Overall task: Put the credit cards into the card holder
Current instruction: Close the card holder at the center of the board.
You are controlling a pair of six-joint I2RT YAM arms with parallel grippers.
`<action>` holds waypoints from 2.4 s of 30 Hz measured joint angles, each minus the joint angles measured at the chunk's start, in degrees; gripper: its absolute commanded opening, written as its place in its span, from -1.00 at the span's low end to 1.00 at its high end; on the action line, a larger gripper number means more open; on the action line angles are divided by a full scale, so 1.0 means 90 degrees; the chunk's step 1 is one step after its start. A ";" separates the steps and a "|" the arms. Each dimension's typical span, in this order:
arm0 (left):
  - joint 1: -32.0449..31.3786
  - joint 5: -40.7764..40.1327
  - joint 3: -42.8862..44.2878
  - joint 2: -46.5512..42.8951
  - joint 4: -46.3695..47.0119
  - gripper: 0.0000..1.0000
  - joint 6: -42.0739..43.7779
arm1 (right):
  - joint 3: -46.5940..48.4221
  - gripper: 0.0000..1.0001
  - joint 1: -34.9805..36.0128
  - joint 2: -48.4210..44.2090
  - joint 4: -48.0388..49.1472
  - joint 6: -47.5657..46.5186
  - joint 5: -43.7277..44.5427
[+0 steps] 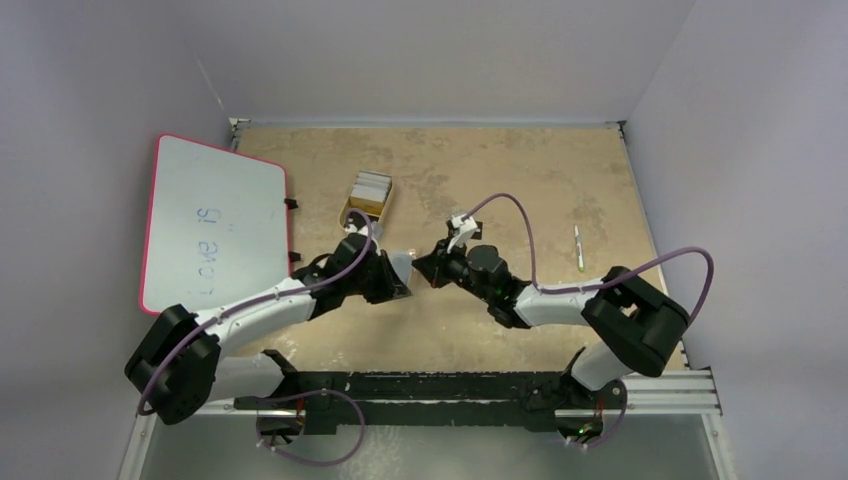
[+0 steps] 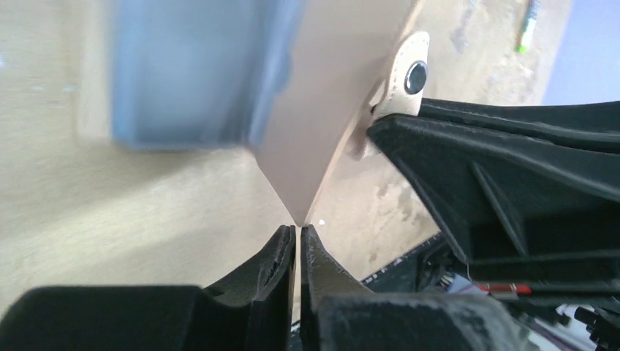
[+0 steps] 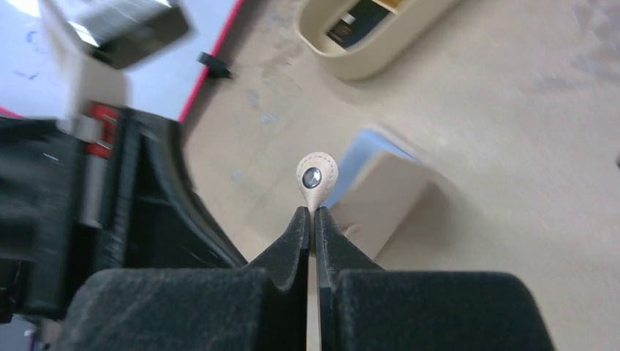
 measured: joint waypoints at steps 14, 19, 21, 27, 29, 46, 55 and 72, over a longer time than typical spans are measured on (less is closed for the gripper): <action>0.0656 -0.1659 0.0721 -0.0063 -0.1394 0.08 0.0539 | -0.1309 -1.00 -0.1001 -0.0095 0.0180 0.0714 -0.0165; 0.0758 -0.1389 0.0784 0.0372 -0.1212 0.19 0.0741 | -0.1460 -1.00 -0.1044 -0.0100 -0.0345 0.0818 -0.0182; 0.0760 -0.1226 0.0845 0.0534 -0.1100 0.21 0.0840 | -0.1460 -1.00 -0.1044 -0.0100 -0.0449 0.0865 -0.0172; 0.0789 -0.1328 0.1134 0.0835 -0.1144 0.29 0.1127 | -0.1457 -1.00 -0.1044 -0.0097 -0.0680 0.0993 -0.0119; 0.0867 -0.1489 0.1251 0.0974 -0.1197 0.31 0.1207 | -0.1455 -1.00 -0.1044 -0.0097 -0.0687 0.0996 -0.0119; 0.1134 -0.0500 0.0731 0.1790 0.0301 0.31 0.0857 | -0.1409 -1.00 -0.1047 -0.0015 -0.0707 0.0996 -0.0126; 0.1175 -0.0010 0.0304 0.1435 0.0988 0.26 0.0328 | -0.1399 -1.00 -0.1105 0.0000 -0.0690 0.0984 -0.0114; 0.0593 0.1098 0.0245 0.1256 0.2268 0.07 -0.0221 | -0.1341 -1.00 -0.1081 0.0124 -0.0576 0.0935 -0.0151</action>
